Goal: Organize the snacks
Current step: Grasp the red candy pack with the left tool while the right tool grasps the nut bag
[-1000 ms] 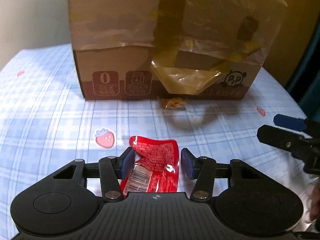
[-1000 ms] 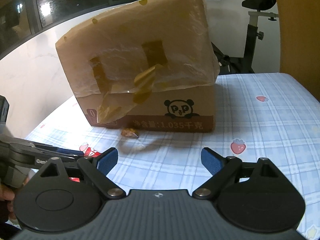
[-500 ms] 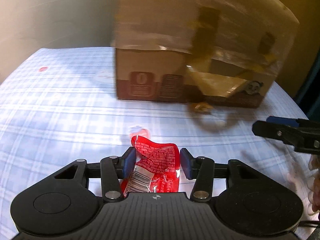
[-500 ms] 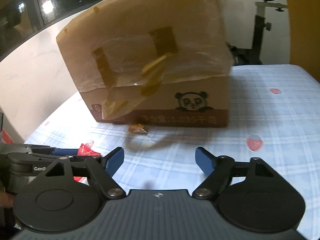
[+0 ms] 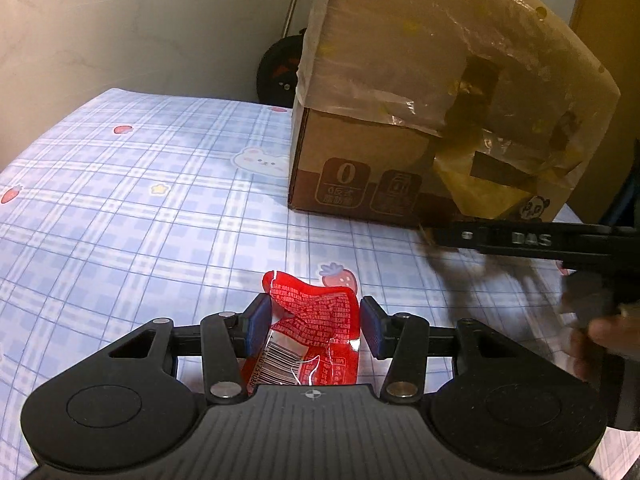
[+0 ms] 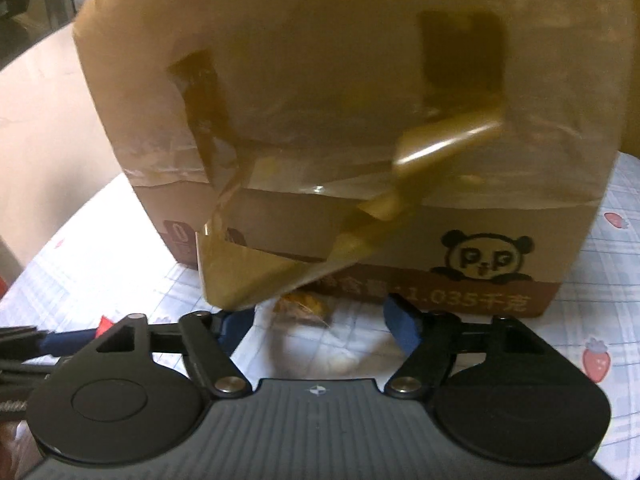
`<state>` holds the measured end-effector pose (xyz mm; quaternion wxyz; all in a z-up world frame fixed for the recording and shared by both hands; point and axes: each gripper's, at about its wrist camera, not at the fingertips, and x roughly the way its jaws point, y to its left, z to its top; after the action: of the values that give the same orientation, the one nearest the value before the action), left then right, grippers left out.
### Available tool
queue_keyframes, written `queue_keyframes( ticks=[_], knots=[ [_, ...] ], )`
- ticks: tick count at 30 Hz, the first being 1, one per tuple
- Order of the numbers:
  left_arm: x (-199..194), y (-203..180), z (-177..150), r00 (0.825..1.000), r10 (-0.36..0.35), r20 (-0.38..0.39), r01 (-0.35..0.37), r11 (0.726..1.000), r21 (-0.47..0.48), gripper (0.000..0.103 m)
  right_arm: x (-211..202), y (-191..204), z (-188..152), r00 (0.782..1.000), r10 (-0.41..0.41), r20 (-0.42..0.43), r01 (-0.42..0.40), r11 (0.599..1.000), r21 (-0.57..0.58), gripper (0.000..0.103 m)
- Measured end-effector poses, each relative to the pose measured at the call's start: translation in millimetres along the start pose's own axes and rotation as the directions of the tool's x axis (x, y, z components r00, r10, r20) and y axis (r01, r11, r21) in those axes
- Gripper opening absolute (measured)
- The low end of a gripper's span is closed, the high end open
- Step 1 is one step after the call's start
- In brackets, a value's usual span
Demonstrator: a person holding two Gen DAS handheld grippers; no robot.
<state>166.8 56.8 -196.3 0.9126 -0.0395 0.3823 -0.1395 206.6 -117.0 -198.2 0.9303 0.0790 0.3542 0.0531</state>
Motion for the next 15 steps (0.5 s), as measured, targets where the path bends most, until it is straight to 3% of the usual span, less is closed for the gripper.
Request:
queue_keyframes(
  ticks=[9,15],
  knots=[
    [-6,11,-4,1.000,0.008,0.027,-0.007,1.000,-0.031,0.051,22,28,-5,0.992,-0.122,-0.005,0.122,0.992,-0.009,0.077],
    [-5,10,-6,0.999,0.003,0.034,-0.002,0.999,-0.046,0.051,22,35,-8,0.981,-0.196,-0.001,0.196,0.980,-0.031,0.050]
  ],
)
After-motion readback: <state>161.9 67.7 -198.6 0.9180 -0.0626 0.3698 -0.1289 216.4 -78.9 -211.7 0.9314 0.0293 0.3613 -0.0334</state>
